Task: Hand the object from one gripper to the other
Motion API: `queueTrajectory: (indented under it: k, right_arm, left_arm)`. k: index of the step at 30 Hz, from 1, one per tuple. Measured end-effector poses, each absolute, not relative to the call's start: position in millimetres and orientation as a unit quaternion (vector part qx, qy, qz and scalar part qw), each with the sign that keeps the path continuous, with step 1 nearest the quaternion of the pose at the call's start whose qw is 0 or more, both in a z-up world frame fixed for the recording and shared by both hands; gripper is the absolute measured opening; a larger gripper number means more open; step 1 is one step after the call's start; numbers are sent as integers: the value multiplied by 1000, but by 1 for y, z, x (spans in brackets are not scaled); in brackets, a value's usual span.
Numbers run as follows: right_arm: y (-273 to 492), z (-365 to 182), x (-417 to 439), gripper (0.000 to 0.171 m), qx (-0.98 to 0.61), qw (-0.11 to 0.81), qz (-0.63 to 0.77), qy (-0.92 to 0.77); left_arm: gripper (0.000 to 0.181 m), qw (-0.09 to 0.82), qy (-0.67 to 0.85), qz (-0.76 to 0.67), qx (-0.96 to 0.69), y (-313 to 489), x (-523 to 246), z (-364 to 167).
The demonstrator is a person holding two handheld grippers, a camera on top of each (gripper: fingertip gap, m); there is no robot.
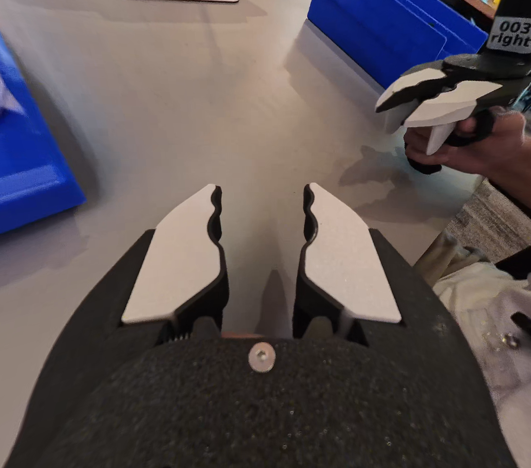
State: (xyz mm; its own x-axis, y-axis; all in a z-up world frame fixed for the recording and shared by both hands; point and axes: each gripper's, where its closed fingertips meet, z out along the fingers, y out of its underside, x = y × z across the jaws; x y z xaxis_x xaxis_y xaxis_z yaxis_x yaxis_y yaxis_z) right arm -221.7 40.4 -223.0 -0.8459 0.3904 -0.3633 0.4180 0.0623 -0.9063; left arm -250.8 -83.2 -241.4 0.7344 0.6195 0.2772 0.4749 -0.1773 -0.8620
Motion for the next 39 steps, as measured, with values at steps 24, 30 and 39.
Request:
queueTrajectory:
  k: [24, 30, 39]
  right_arm:
    - [55, -230, -215, 28, 266, 11, -606, 749]
    - [50, -229, -212, 28, 264, 31, -611, 746]
    - [47, -216, -211, 27, 273, 47, -639, 718]
  left_arm:
    - [46, 1, -332, 100, -938, -269, -445, -300]
    - [24, 5, -338, 86, -937, -269, -436, -302]
    - [24, 52, -342, 159, -925, -272, -429, -282]
